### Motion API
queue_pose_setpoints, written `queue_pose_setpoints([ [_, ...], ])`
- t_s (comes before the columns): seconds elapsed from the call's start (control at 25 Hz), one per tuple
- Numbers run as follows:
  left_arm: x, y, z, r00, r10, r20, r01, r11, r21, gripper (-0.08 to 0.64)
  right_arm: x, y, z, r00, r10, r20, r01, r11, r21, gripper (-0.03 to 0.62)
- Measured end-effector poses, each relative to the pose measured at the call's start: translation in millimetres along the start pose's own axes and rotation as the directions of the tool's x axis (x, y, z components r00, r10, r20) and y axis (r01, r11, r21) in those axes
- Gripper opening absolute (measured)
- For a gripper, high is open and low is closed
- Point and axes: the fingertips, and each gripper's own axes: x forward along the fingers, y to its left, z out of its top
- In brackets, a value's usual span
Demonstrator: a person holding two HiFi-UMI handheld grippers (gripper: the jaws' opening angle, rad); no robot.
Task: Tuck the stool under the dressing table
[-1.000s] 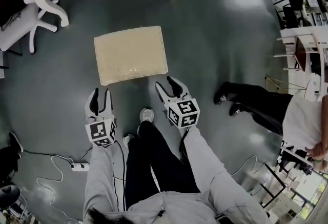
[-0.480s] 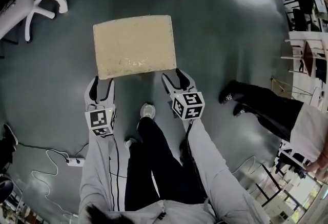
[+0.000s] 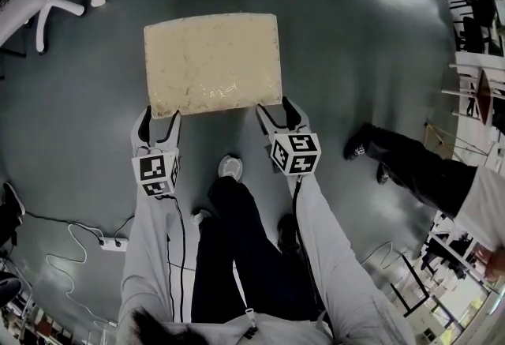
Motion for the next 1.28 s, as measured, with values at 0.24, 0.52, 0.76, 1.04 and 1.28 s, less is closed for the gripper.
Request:
queue_pose_setpoints([
  [0.24,15.5,-1.3,-11.6,0.999,-0.004,-0.035,0.004,1.0,0.006,0.301,12.9,-5.6,-3.5,1.0,0.003,-0.019,-0.003,1.0,-0.001,0.301],
  [0.52,19.6,-2.0,-13.9,0.999,-0.007,-0.042,0.007,1.0,-0.001,0.295,18.3,-6.0,-4.4,1.0,-0.014,-0.015,0.014,1.0,-0.014,0.28],
  [0.76,21.2,-2.7,-12.7,0.998,-0.004,-0.057,0.005,1.0,0.008,0.29,19.6,-5.7,-4.0,1.0,-0.025,-0.01,0.024,0.999,-0.023,0.276],
  [1.04,23.8,-3.1,-15.2,0.996,-0.002,-0.086,0.003,1.0,0.013,0.288,22.7,-6.2,-5.5,1.0,-0.03,-0.009,0.03,0.999,-0.032,0.275],
  [1.28,26.9,-12.2,-13.8,0.995,0.002,-0.097,-0.003,1.0,-0.009,0.288,25.5,-16.7,2.6,1.0,-0.02,-0.008,0.02,0.998,-0.06,0.275],
])
